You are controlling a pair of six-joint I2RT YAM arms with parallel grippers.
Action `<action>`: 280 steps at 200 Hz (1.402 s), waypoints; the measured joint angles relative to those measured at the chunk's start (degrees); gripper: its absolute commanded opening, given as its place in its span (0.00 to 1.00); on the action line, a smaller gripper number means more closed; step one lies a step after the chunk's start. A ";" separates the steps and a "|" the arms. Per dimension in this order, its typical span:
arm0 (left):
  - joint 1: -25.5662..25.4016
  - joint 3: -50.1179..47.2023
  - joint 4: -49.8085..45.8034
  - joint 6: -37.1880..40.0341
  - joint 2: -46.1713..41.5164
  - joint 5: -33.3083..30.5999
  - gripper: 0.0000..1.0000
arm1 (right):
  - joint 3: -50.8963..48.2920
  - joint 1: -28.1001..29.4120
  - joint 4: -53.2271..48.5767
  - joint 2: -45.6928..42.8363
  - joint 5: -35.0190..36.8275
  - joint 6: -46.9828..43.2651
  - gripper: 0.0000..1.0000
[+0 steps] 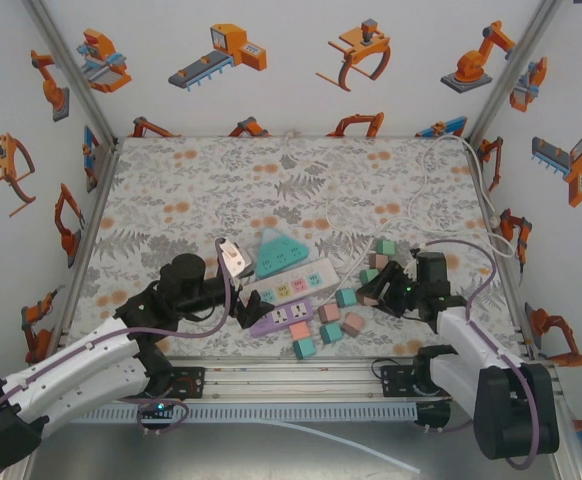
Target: Pull the plug off the socket
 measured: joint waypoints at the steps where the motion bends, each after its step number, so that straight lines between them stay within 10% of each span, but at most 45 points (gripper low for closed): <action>1: 0.00 0.00 0.09 0.00 0.00 -0.09 0.97 | 0.00 0.00 -0.04 -0.11 0.11 0.02 0.61; 122: -0.02 -0.72 0.96 -0.44 -5.14 -10.93 0.97 | 12.70 0.00 -18.67 -9.64 18.62 -11.15 0.85; 170: 1.62 -3.80 3.43 -0.37 -6.88 -30.56 0.97 | 14.91 -0.37 -11.58 -6.14 38.03 -18.82 0.99; 225: 18.01 -14.84 15.91 0.79 -3.93 -54.80 0.97 | 8.09 -2.43 16.50 14.27 50.66 -30.95 0.99; 280: 41.07 -20.44 29.07 -0.76 11.80 -43.67 0.97 | 5.90 -3.65 44.94 28.96 46.99 -38.18 0.99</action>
